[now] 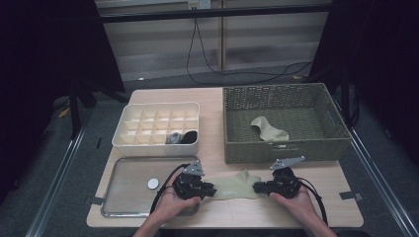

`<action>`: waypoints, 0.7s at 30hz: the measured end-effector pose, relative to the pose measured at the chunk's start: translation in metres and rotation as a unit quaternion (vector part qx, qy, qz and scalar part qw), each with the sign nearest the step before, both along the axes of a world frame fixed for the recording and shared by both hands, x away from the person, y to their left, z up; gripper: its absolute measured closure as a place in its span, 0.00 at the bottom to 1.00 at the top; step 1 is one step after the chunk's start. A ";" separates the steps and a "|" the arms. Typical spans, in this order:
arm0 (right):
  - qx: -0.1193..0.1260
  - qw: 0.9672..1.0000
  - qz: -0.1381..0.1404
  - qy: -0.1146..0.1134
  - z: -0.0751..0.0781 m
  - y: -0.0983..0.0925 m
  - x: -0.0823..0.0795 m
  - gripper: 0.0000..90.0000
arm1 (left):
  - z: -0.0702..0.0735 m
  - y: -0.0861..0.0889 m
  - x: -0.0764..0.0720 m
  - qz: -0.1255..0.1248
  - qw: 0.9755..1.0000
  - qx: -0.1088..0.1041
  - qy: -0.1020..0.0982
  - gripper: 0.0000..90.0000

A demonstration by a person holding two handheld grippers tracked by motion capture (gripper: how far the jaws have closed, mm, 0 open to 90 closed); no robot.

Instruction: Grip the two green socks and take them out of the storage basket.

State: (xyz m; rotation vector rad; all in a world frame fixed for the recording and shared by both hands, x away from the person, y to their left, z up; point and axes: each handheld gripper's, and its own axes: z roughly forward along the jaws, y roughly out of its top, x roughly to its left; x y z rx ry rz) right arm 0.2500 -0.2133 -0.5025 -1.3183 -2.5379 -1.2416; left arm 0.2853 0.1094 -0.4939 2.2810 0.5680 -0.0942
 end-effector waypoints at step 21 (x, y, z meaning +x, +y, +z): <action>-0.001 1.000 -0.005 0.000 0.004 -0.002 -0.014 0.83 | -0.003 0.011 -0.003 0.003 1.000 0.003 -0.010 0.81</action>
